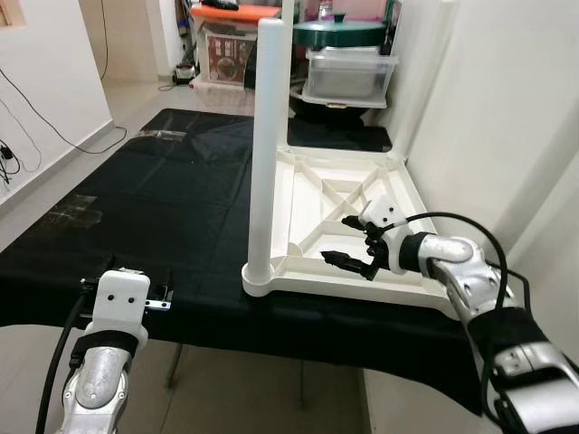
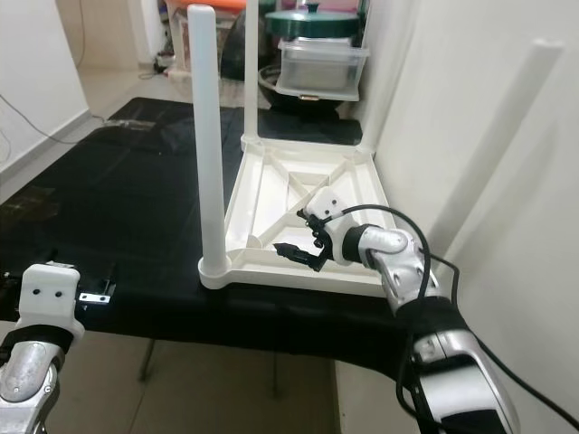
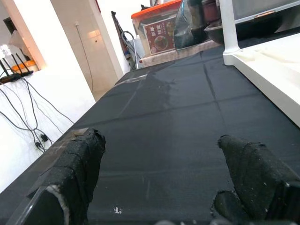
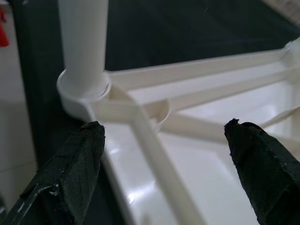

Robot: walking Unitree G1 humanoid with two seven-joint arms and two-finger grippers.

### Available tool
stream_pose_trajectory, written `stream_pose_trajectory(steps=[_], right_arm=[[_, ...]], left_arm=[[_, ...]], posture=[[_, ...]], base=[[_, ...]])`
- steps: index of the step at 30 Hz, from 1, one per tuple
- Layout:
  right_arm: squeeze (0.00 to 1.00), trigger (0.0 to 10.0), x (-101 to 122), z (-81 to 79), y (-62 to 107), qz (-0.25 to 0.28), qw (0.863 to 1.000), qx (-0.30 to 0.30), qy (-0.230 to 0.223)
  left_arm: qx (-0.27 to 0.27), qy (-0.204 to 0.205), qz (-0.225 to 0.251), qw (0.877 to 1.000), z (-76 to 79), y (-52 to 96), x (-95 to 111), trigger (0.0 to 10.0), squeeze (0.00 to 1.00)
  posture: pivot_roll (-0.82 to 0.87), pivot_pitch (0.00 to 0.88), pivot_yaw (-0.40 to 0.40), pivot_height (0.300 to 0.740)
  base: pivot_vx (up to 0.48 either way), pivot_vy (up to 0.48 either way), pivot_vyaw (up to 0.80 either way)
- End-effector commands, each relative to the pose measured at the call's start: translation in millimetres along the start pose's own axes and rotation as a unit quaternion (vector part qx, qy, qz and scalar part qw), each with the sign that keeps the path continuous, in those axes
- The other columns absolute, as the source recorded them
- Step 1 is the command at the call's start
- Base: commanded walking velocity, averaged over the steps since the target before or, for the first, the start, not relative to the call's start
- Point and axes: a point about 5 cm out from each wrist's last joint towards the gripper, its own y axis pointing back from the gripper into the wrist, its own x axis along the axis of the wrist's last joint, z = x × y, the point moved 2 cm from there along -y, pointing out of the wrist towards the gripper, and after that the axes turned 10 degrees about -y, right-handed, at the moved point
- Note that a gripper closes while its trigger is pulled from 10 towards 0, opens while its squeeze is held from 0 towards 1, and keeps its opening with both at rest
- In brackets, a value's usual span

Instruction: Building children table

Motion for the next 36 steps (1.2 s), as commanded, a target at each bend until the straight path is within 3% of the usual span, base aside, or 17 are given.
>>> stream_pose_trajectory(steps=[1,6,9,17,18,20,21,36], right_arm=[[0.00,10.0,-4.3,-3.4,-2.2,-0.015,1.000,0.024,0.006],[0.00,10.0,-22.8,-16.8,-14.4,-0.063,0.995,0.073,0.000],[0.00,10.0,-40.8,-15.5,-19.2,-0.108,0.992,0.067,-0.011],[0.00,10.0,-54.4,-9.5,-19.4,-0.149,0.988,0.039,-0.005],[0.00,8.7,-59.0,-6.4,-21.0,-0.166,0.986,0.014,-0.015],[0.00,8.7,-59.0,-6.4,-21.0,-0.166,0.986,0.014,-0.015],[0.00,0.3,-61.1,-6.4,-21.7,-0.173,0.985,0.011,-0.019],[0.00,0.0,-67.6,-10.6,-21.8,-0.199,0.979,0.044,-0.002]], left_arm=[[-0.002,0.001,0.004,1.000,0.3,1.0,0.9,10.0,0.00],[-0.005,-0.001,0.007,1.000,0.4,0.3,0.5,10.0,0.00],[-0.007,-0.003,0.008,1.000,0.8,-1.0,0.4,10.0,0.00],[-0.006,-0.004,0.008,1.000,1.1,-1.8,0.2,10.0,0.00],[-0.004,-0.005,0.007,1.000,1.5,-2.1,0.0,10.0,0.00],[-0.004,-0.005,0.007,1.000,1.5,-2.1,0.0,10.0,0.00],[-0.004,-0.005,0.006,1.000,1.8,-2.2,-0.2,10.0,0.00],[-0.003,0.005,-0.011,1.000,2.6,-2.8,-4.1,10.0,0.00]], posture=[[0.05,0.000,-0.078,0.740],[0.06,0.000,-0.075,0.740],[0.06,0.000,-0.075,0.740],[0.07,0.000,-0.081,0.740],[0.07,0.000,-0.082,0.740],[0.07,0.000,-0.082,0.740],[0.07,0.000,-0.083,0.740],[0.07,0.000,-0.089,0.740]], base=[[0.000,0.000,0.00],[0.000,0.000,0.00],[0.000,0.000,0.00],[0.000,0.000,0.00],[0.000,0.000,0.00],[0.000,0.000,0.00],[0.000,0.000,0.00],[0.000,0.000,0.00]])
